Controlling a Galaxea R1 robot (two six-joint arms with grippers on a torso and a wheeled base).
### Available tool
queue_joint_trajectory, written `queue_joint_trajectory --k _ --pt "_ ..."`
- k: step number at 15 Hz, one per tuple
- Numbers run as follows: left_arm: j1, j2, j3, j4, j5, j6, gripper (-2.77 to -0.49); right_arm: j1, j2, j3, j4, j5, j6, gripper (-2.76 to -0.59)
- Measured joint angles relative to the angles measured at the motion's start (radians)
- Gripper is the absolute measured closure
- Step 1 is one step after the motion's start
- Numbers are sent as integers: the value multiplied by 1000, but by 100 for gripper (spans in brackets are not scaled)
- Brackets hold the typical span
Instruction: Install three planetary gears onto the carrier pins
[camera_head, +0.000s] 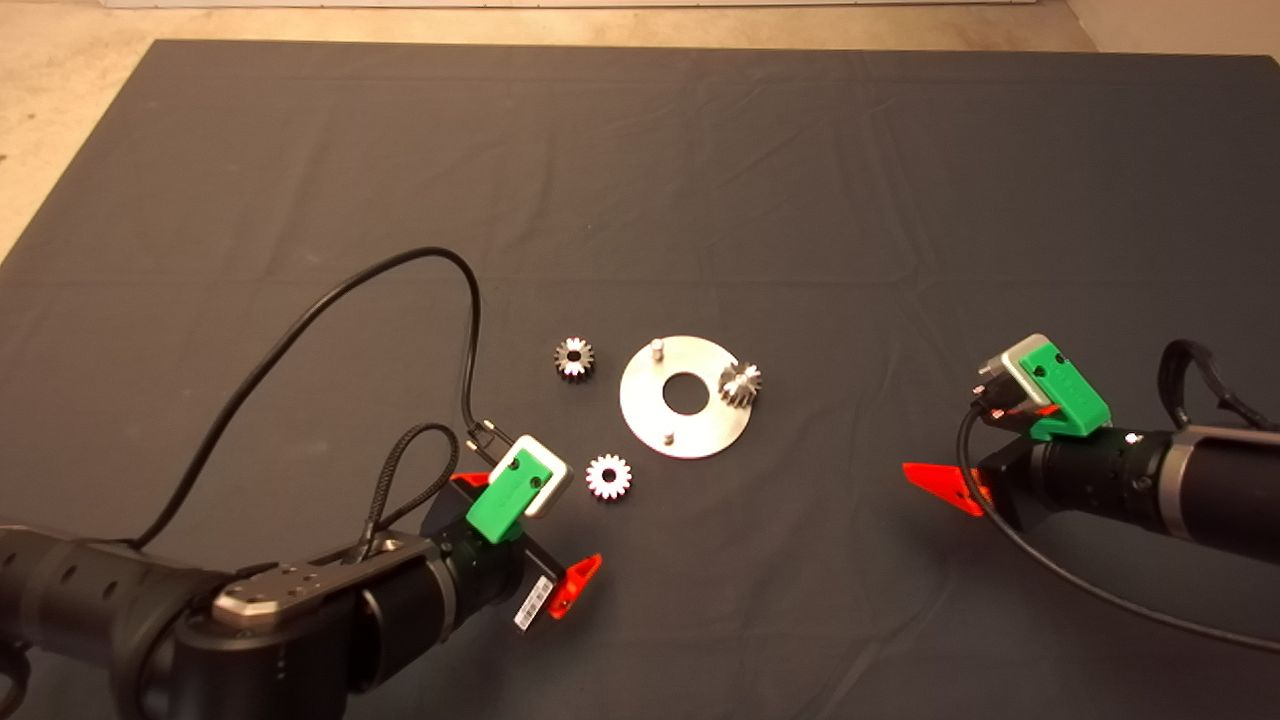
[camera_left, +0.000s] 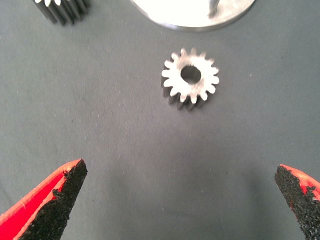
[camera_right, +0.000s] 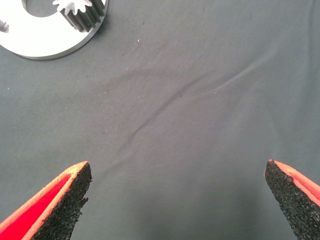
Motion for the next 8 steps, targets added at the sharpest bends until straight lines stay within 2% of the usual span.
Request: queue_joint_trajectory --k 1,2,4,6,8 --pt "0 1 0 26 -1 0 -275 -16 0 0 -10 14 5 -260" --pt "0 3 0 44 -2 0 -275 -17 0 1 -17 17 5 -260" --pt "0 20 -12 48 -8 -1 -275 -17 0 2 -24 19 7 -260" --pt "0 36 -54 49 -4 -2 -275 -17 0 2 -25 19 8 -260" --pt "0 80 -85 49 -6 -2 -275 -17 1 2 -25 21 7 -260"
